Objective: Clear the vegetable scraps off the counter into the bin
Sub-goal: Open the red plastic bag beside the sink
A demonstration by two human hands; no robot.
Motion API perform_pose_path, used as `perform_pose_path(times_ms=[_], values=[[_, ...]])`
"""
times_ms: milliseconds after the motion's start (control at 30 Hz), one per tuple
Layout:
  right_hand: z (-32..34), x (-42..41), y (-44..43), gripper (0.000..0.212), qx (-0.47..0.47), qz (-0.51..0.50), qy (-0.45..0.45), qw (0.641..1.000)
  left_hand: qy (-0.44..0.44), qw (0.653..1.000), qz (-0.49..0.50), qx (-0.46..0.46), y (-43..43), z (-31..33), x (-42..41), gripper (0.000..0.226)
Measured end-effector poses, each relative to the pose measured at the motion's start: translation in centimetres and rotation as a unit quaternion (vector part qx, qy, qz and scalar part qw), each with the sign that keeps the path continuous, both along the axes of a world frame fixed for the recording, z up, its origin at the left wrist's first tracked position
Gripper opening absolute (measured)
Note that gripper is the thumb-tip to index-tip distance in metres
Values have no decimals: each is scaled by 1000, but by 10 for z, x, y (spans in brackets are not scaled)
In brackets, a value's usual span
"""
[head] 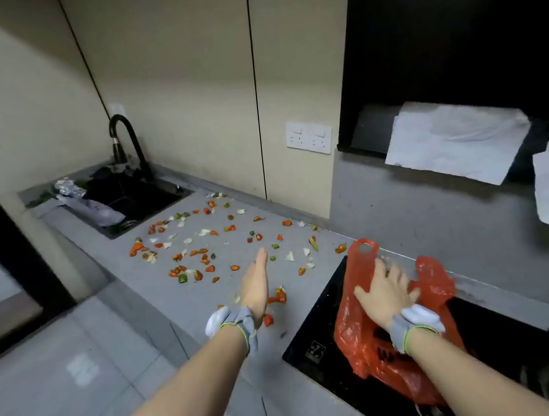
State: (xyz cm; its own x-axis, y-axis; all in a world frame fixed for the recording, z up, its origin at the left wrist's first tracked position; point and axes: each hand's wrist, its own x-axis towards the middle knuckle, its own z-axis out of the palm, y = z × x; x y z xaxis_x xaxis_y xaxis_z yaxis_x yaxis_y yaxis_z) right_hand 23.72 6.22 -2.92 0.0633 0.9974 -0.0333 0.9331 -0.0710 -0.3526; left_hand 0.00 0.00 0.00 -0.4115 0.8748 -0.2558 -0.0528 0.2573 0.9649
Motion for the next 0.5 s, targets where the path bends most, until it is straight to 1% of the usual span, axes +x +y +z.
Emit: perform_pose_path(times_ms=[67,133,267,400,500], values=[[-7,18,0,86,-27,-18,-57,998,1,1000,-3,-19,5,-5,20,78],[-18,38,2,87,-50,-29,-63,996,1,999,-23,-39,5,-12,39,80],[-36,62,3,84,-81,-6,-9,997,16,997,-49,-57,10,-30,69,101],[-49,72,1,85,-100,-16,3,995,19,996,-55,-71,15,-42,86,106],[-50,77,1,86,-105,-28,33,994,18,991,-86,-97,17,-50,93,103]])
